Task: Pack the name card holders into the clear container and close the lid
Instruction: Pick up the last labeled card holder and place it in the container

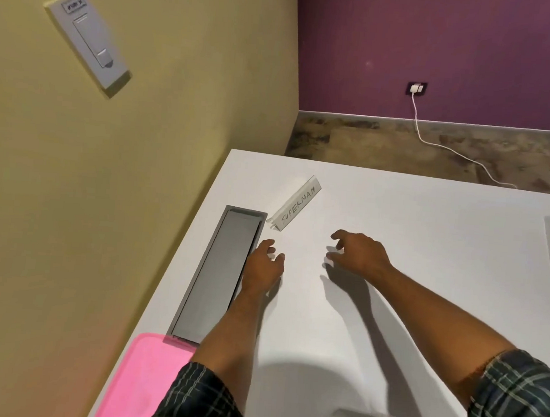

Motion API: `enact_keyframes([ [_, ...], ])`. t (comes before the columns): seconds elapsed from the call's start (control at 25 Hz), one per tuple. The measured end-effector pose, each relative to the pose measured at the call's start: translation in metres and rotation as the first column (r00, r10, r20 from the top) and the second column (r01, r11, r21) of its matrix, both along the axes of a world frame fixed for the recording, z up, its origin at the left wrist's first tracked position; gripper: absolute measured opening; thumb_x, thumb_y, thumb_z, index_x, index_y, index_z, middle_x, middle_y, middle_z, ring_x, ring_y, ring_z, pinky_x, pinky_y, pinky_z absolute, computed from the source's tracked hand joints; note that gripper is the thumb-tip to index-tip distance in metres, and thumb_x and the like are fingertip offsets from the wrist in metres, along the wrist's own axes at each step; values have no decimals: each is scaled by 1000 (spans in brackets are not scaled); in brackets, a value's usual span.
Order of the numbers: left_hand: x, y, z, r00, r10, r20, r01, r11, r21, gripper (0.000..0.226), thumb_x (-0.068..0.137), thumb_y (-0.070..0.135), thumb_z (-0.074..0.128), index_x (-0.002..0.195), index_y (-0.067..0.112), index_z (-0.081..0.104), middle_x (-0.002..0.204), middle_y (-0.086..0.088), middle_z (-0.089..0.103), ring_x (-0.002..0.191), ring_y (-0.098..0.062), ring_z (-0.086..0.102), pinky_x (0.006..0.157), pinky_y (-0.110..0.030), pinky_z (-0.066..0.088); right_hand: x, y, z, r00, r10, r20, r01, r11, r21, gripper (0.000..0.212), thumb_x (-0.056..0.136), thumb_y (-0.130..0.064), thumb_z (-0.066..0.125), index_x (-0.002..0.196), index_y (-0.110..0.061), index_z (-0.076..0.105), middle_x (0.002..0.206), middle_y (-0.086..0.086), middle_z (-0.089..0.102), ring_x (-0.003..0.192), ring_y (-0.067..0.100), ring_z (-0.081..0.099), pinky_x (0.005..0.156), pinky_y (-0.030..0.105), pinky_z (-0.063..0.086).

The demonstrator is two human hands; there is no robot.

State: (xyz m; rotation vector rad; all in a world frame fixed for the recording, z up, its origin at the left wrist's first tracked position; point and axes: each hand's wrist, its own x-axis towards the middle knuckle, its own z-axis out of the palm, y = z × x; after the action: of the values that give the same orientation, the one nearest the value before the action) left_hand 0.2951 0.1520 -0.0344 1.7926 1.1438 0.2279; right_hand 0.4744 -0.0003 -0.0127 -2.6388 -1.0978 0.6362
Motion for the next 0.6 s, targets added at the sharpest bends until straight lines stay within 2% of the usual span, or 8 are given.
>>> enact_keyframes([
  [0.2,35,29,-32,991,127,28,-122,982,-146,53,93,22,65,144,17,51,140,-3,59,114,-10,59,89,-18,40,51,58,-32,992,-67,-105,69,997,15,76,81,-49,72,146,-25,42,138,1,60,123,26,59,95,37,47],
  [0.32,48,36,-53,985,149,85,-132,976,-176,60,92,24,66,149,23,46,144,1,53,109,-7,56,91,-23,47,83,93,-46,970,-99,-221,123,988,97,90,78,-43,81,152,-17,36,150,7,50,128,28,55,104,36,44],
  [0.4,49,36,-68,986,107,127,-96,991,-93,61,91,26,68,148,24,47,137,0,49,109,-14,54,96,-33,52,100,112,-56,962,-121,-245,160,977,144,96,78,-42,83,154,-13,32,154,8,45,133,28,52,106,34,40],
  [0.48,52,37,-80,995,43,95,-46,998,36,58,90,32,67,144,26,50,129,0,44,114,-20,52,98,-37,51,114,129,-65,948,-159,-274,218,955,200,98,78,-39,84,156,-12,28,157,8,41,138,26,48,107,33,38],
  [0.6,67,41,-83,986,157,64,-161,985,60,48,90,36,66,137,29,58,127,-2,44,120,-26,52,98,-42,50,123,151,-72,926,-153,-344,249,935,254,98,79,-35,84,156,-17,26,159,4,37,143,26,41,113,39,35],
])
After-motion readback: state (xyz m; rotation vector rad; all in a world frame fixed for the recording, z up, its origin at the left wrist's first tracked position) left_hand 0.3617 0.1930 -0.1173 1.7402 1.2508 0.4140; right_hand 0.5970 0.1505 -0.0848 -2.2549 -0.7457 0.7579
